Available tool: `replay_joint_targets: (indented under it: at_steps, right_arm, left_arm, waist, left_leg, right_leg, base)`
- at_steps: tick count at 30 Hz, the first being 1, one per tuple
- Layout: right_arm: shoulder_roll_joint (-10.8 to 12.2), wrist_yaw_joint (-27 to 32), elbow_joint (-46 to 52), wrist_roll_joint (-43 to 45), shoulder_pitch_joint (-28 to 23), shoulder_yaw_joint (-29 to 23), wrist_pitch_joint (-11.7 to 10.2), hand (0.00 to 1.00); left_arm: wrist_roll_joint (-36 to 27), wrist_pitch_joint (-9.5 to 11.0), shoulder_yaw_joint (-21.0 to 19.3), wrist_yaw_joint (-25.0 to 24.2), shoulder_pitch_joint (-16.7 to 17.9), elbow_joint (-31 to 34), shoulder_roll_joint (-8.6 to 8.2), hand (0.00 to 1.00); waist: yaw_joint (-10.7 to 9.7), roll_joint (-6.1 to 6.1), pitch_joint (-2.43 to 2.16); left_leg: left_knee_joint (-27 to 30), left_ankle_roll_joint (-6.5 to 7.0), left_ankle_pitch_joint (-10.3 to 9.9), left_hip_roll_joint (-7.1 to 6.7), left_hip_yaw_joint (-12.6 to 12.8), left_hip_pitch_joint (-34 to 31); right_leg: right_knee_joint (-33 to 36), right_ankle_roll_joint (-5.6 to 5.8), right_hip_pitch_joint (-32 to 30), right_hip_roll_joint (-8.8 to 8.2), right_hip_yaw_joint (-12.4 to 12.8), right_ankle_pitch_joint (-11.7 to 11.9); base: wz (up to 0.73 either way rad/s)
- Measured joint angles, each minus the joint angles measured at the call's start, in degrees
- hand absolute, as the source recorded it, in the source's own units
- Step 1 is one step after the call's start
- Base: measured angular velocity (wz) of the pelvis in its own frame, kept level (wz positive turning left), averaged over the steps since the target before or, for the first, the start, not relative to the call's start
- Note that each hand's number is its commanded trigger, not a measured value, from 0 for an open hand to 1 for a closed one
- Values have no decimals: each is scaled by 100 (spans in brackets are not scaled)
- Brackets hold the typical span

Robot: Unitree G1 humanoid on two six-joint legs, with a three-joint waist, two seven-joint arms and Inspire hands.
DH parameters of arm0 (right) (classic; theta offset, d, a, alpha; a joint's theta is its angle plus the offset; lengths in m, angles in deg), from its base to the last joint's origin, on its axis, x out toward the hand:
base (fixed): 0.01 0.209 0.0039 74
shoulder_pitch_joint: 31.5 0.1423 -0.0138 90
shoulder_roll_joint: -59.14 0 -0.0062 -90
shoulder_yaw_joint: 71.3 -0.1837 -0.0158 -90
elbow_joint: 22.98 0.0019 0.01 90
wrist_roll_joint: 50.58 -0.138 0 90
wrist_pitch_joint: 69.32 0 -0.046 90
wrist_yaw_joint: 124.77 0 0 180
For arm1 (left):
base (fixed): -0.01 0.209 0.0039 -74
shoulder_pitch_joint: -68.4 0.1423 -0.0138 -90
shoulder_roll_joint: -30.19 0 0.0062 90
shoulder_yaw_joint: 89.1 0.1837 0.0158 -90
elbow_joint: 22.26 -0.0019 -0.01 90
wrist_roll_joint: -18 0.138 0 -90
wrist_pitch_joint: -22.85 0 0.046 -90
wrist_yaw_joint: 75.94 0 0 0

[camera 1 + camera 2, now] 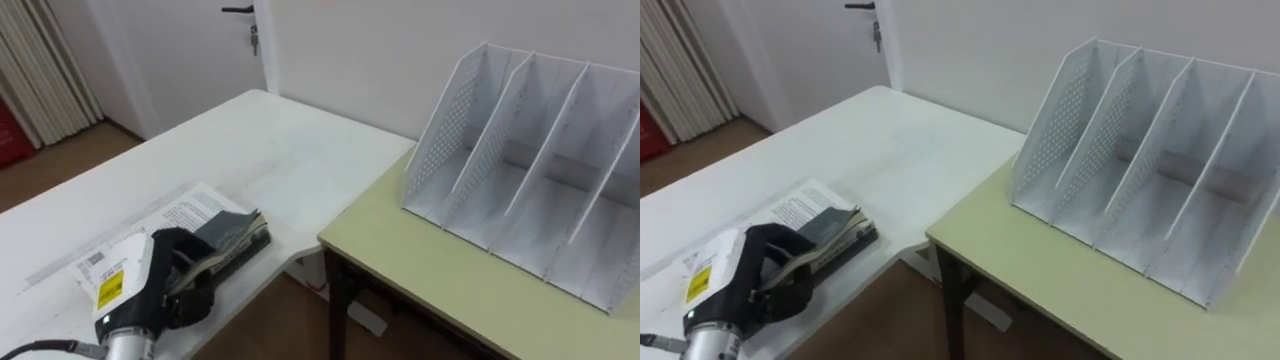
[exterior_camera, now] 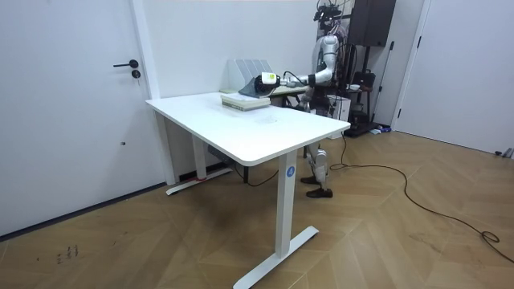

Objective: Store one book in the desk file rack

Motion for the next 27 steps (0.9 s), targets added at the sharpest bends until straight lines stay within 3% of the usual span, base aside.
replay_joint_targets:
  at_steps: [3,8,10,19,24,27]
  right_arm:
    - [16,-245,315,157,29,200,-93,0]
    - [-38,-701,1508,236,-26,701,-185,0]
    - [-59,-865,2366,277,-181,802,-241,0]
    - [-102,-1532,3633,247,-297,1025,-382,0]
    - [-275,-1752,4486,175,-308,996,-417,0]
    - [-306,-1892,4730,176,-307,984,-433,0]
  left_arm:
    - [-255,222,-75,-120,0,1,-11,100]
    - [-986,398,-95,-175,-5,151,-7,100]
    - [-1543,483,-98,-277,8,342,4,100]
    - [-3626,1048,132,-1084,25,439,64,100]
    - [-4638,1030,215,-1677,165,454,43,100]
    - [-4824,981,238,-2033,177,453,41,100]
  waist:
    - [108,-5,3]
    - [215,-49,30]
    - [225,-75,47]
    - [227,-96,69]
    - [244,-128,121]
    - [272,-126,122]
  left_leg:
    - [1,0,0,1,9,-1]
    - [-1,0,0,0,-21,5]
    - [1,0,0,-11,0,-22]
    - [-1,0,0,-35,-18,73]
    - [12,1,0,-21,-18,12]
    - [14,1,0,-22,-23,9]
  right_leg:
    - [9,0,-2,-4,-2,0]
    - [2,0,11,-8,22,0]
    - [6,3,-8,-19,28,1]
    - [20,36,56,-51,47,16]
    - [109,34,-36,-39,48,17]
    - [114,33,-35,-44,46,18]
  base:
    - [-1]
    - [2]
    - [8]
    - [-1]
    - [-3]
    - [1]
